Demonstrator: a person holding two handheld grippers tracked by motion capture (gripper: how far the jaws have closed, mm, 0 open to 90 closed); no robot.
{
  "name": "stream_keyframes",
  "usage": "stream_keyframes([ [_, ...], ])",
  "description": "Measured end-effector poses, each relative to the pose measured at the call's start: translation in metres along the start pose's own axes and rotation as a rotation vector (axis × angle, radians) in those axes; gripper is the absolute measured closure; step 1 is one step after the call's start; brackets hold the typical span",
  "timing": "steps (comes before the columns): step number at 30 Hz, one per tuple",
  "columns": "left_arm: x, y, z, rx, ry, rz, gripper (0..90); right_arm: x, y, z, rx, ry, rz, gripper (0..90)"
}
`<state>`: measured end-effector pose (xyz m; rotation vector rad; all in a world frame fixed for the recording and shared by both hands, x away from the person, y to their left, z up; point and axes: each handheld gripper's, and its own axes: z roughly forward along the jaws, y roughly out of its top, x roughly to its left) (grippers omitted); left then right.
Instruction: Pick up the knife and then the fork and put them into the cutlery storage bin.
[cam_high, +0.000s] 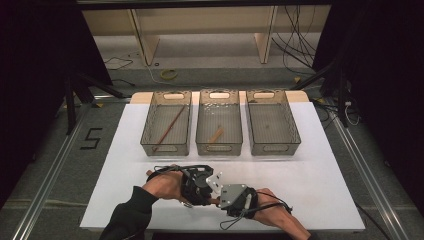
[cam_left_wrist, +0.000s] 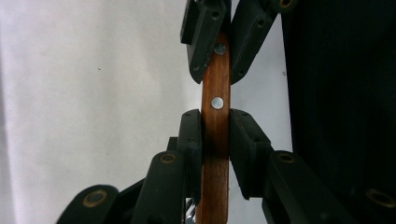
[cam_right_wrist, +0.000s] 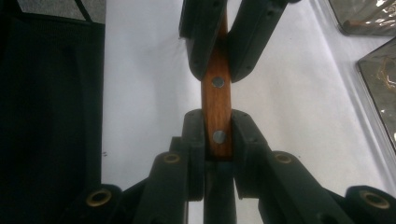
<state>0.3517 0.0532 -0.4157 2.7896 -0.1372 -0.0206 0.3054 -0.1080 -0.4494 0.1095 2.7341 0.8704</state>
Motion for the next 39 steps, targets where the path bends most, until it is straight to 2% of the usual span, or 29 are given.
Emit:
stream_keyframes([
  [1, -0.002, -0.001, 0.000, -0.028, -0.005, -0.029, 73.6, 0.000, 0.000, -0.001, 0.005, 0.021, 0.024, 78.0],
  [2, -0.001, -0.001, -0.001, -0.021, 0.001, -0.016, 73.2, -0.002, -0.001, -0.001, -0.016, 0.010, 0.003, 78.1],
  [3, -0.001, -0.001, -0.002, -0.026, 0.009, -0.022, 72.3, -0.001, -0.001, -0.003, -0.003, 0.028, 0.035, 78.1],
  [4, 0.000, -0.002, -0.003, -0.022, 0.013, -0.026, 69.8, -0.003, -0.002, -0.003, -0.013, 0.015, 0.006, 78.1],
  [5, 0.001, -0.003, -0.004, -0.025, 0.018, -0.042, 67.0, -0.004, -0.002, -0.003, -0.011, 0.016, -0.004, 78.1],
  [6, 0.002, -0.005, -0.005, -0.032, 0.028, -0.054, 63.2, -0.004, -0.003, -0.003, -0.009, 0.007, -0.006, 78.1],
  [7, 0.003, -0.007, -0.007, -0.041, 0.033, -0.065, 58.5, -0.004, -0.004, -0.004, -0.002, 0.020, 0.002, 78.2],
  [9, 0.005, -0.012, -0.011, -0.061, 0.033, -0.081, 54.5, -0.005, -0.004, -0.006, 0.001, 0.017, 0.018, 78.1],
  [10, 0.006, -0.014, -0.012, -0.079, 0.041, -0.101, 52.3, -0.006, -0.005, -0.006, 0.001, 0.006, 0.007, 78.1],
  [13, 0.009, -0.022, -0.017, -0.119, 0.075, -0.146, 41.2, -0.009, -0.008, -0.008, 0.012, -0.003, 0.017, 78.1],
  [15, 0.011, -0.028, -0.020, -0.158, 0.095, -0.179, 37.4, -0.010, -0.009, -0.009, 0.007, -0.022, 0.053, 78.1],
  [17, 0.014, -0.035, -0.024, -0.188, 0.107, -0.213, 33.7, -0.014, -0.012, -0.010, -0.003, -0.034, 0.038, 78.1],
  [18, 0.016, -0.038, -0.026, -0.203, 0.118, -0.230, 32.5, -0.014, -0.013, -0.011, 0.001, -0.041, 0.059, 78.1],
  [20, 0.018, -0.046, -0.029, -0.241, 0.138, -0.262, 30.6, -0.019, -0.016, -0.014, 0.007, -0.046, 0.053, 78.1],
  [23, 0.020, -0.055, -0.033, -0.280, 0.178, -0.302, 28.0, -0.025, -0.021, -0.018, 0.001, -0.062, 0.079, 78.1],
  [25, 0.021, -0.061, -0.034, -0.314, 0.211, -0.347, 27.6, -0.031, -0.024, -0.022, -0.005, -0.085, 0.088, 78.1],
  [26, 0.021, -0.064, -0.034, -0.341, 0.217, -0.376, 27.3, -0.033, -0.025, -0.024, -0.006, -0.091, 0.100, 78.1],
  [27, 0.021, -0.067, -0.034, -0.359, 0.219, -0.388, 27.3, -0.035, -0.027, -0.026, -0.009, -0.100, 0.118, 78.1],
  [36, 0.019, -0.089, -0.028, -0.454, 0.308, -0.510, 23.6, -0.062, -0.043, -0.044, -0.040, -0.170, 0.243, 78.0],
  [39, 0.017, -0.097, -0.025, -0.490, 0.347, -0.557, 23.4, -0.073, -0.047, -0.050, -0.050, -0.194, 0.304, 78.1],
])
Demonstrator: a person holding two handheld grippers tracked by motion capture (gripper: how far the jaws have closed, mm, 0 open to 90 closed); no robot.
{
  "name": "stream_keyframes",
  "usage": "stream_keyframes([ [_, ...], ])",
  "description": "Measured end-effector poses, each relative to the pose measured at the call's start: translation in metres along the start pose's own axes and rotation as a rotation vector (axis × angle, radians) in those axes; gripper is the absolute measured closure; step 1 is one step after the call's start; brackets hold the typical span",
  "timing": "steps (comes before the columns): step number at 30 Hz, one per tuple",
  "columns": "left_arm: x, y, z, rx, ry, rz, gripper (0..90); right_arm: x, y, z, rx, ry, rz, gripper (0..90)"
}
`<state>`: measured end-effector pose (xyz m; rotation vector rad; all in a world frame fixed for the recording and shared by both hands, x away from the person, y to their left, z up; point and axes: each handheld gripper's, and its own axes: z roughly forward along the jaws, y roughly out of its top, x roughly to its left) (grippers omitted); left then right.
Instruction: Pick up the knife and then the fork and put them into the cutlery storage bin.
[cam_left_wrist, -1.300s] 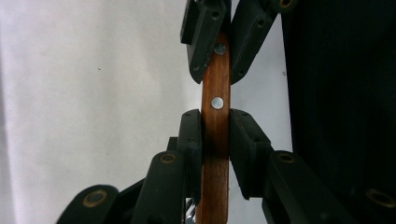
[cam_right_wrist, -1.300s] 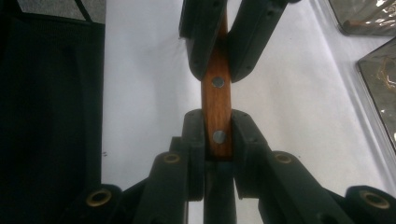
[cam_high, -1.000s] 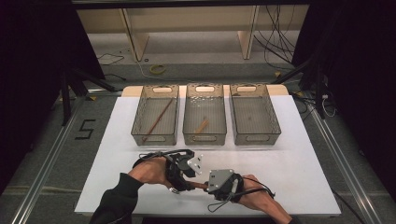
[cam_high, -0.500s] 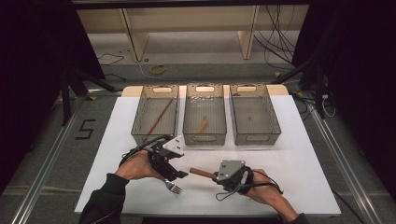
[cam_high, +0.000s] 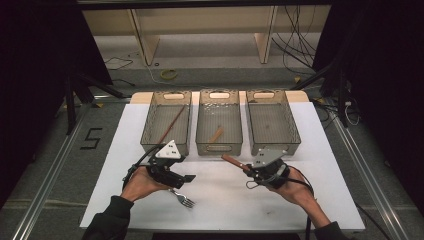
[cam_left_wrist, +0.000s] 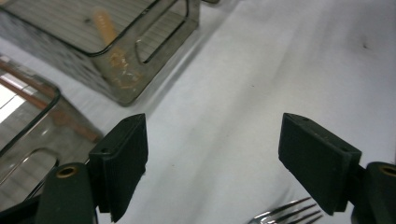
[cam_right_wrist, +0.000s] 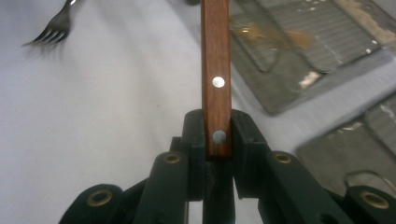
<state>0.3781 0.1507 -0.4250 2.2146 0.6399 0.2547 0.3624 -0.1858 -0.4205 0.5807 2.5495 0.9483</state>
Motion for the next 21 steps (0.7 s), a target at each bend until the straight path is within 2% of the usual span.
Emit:
stream_keyframes([
  [2, 0.002, -0.005, -0.002, -0.024, 0.002, -0.041, 23.4, -0.009, 0.000, -0.002, -0.013, -0.008, 0.043, 78.0],
  [7, 0.006, -0.012, -0.006, -0.037, 0.010, -0.086, 21.7, -0.033, 0.001, -0.009, -0.035, -0.045, 0.120, 78.0],
  [10, 0.009, -0.014, -0.009, -0.040, 0.024, -0.093, 20.4, -0.045, 0.001, -0.014, -0.053, -0.063, 0.161, 78.0],
  [21, 0.015, -0.027, -0.014, -0.085, 0.066, -0.127, 19.7, -0.086, 0.005, -0.023, -0.066, -0.112, 0.292, 77.9],
])
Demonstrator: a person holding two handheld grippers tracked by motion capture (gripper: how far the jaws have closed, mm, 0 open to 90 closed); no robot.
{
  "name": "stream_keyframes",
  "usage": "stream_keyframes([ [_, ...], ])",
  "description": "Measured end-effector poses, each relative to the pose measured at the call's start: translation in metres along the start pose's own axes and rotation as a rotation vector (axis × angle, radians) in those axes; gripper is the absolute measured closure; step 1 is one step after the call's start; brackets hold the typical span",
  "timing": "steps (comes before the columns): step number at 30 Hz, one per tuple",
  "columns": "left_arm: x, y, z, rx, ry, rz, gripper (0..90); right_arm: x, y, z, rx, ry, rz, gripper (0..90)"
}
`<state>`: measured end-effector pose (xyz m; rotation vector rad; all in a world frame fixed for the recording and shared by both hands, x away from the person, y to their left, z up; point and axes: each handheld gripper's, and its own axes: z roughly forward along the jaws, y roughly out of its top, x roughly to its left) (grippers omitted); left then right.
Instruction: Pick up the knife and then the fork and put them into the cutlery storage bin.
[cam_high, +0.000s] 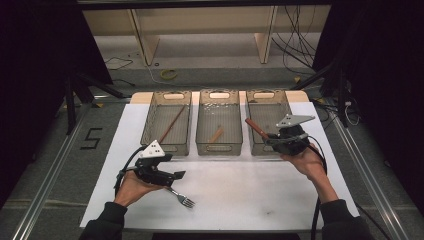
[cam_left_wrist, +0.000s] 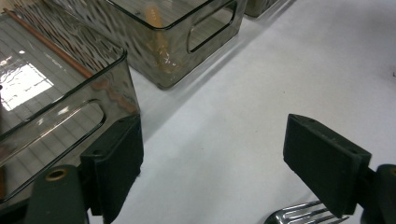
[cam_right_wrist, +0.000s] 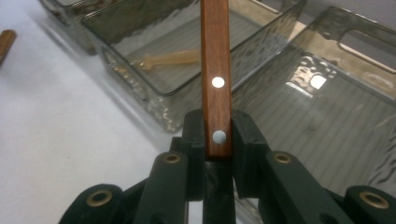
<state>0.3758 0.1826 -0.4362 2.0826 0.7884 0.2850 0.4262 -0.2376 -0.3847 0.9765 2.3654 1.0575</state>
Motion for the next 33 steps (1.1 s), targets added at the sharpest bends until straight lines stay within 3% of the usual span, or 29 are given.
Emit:
stream_keyframes([
  [13, 0.001, -0.006, -0.002, -0.009, 0.003, -0.016, 19.2, -0.031, 0.026, 0.013, 0.019, -0.069, 0.067, 77.9],
  [21, 0.004, -0.008, -0.003, -0.008, 0.009, -0.022, 19.3, -0.044, 0.039, 0.026, 0.024, -0.089, 0.102, 77.9],
  [27, 0.004, -0.008, -0.004, 0.004, 0.014, -0.001, 19.3, -0.051, 0.046, 0.035, 0.039, -0.100, 0.108, 77.9],
  [33, 0.005, -0.009, -0.005, 0.003, 0.013, -0.004, 19.4, -0.063, 0.046, 0.047, 0.069, -0.129, 0.143, 77.8],
])
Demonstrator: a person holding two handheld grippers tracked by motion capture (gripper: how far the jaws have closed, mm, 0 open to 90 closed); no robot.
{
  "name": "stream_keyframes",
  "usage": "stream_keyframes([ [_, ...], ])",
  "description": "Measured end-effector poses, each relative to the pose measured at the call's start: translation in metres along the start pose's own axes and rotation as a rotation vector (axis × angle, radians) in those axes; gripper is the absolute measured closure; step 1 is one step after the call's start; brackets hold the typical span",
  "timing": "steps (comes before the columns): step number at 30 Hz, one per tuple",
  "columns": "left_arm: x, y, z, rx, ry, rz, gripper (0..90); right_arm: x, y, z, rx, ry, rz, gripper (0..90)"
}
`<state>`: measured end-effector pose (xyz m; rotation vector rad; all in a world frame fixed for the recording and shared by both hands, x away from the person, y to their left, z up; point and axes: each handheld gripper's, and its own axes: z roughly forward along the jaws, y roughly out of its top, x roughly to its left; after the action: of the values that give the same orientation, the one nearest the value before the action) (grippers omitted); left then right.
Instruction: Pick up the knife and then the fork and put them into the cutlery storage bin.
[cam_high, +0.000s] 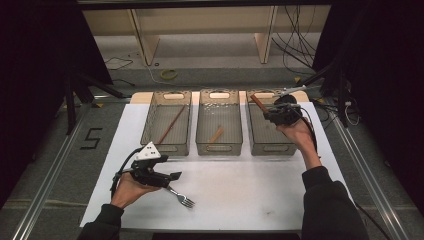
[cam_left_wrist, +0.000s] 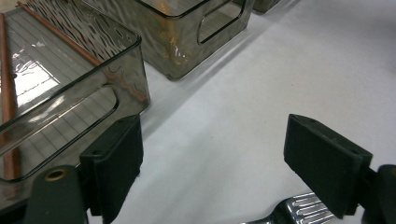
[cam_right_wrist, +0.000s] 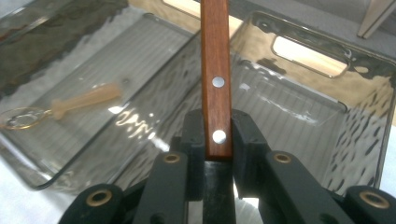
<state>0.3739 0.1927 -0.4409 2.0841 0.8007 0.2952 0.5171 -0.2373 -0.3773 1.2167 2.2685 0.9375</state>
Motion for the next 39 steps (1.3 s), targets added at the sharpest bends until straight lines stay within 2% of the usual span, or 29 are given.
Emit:
stream_keyframes([
  [7, 0.001, 0.000, 0.000, 0.007, 0.006, 0.011, 19.4, -0.007, 0.000, 0.011, 0.028, -0.020, 0.027, 77.8],
  [13, 0.002, -0.001, 0.000, 0.002, 0.005, 0.005, 19.4, -0.011, 0.001, 0.018, 0.044, -0.036, 0.038, 77.8],
  [27, 0.005, -0.002, -0.001, 0.014, 0.009, 0.006, 19.5, -0.011, 0.002, 0.032, 0.068, -0.051, 0.067, 77.0],
  [33, 0.006, -0.003, -0.001, 0.018, 0.009, 0.006, 19.4, -0.009, 0.004, 0.033, 0.049, -0.055, 0.069, 63.6],
  [39, 0.007, -0.003, -0.003, 0.017, 0.015, 0.005, 19.5, -0.008, 0.003, 0.027, 0.029, -0.025, 0.076, 58.4],
])
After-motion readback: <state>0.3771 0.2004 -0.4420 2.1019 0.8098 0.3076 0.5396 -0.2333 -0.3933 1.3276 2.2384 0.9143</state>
